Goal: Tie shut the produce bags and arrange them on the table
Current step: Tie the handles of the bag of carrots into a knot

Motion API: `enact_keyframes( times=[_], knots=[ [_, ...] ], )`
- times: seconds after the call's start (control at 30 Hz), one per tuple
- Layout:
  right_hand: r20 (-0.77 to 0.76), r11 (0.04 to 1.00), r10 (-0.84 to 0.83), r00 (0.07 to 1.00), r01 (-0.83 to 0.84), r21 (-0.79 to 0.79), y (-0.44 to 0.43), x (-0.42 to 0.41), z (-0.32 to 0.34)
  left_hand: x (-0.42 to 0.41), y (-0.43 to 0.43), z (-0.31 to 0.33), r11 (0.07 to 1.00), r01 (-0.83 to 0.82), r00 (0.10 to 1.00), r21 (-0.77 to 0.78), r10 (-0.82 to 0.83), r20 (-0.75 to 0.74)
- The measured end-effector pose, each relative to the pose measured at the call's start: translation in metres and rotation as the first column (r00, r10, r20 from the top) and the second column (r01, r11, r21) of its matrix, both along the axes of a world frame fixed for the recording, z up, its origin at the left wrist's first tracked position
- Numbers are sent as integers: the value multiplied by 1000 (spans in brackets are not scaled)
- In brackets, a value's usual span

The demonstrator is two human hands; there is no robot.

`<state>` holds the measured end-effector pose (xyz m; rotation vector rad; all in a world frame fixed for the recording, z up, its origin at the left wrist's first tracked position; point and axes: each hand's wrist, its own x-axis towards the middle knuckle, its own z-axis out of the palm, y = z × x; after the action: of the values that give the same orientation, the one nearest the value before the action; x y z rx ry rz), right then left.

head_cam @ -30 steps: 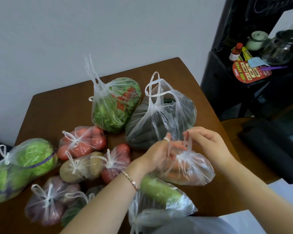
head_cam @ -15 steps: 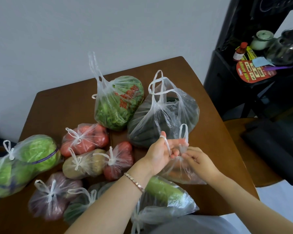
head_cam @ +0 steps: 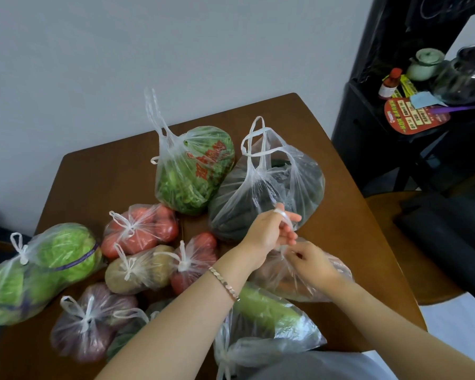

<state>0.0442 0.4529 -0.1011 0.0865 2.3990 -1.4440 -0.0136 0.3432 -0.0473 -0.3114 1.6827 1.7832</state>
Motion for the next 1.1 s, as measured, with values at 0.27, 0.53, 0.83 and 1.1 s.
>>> enact_keyframes(
  times=[0.27, 0.53, 0.83, 1.1],
  knots=[
    [208, 930, -222, 953, 271, -249, 1, 10, 0, 13, -7, -26, 840, 322, 891, -437, -425, -159],
    [282, 825, -369, 886, 452, -339, 10, 9, 7, 36, -14, -56, 718, 263, 765, -645, -562, -314],
    [353, 788, -524, 775, 598, -146, -2, 1, -11, 39, -9, -53, 843, 153, 876, -516, -357, -324],
    [-50, 950, -312, 949, 310, -35, 5, 12, -9, 25, -13, -45, 912, 56, 997, -406, -29, 74]
  ],
)
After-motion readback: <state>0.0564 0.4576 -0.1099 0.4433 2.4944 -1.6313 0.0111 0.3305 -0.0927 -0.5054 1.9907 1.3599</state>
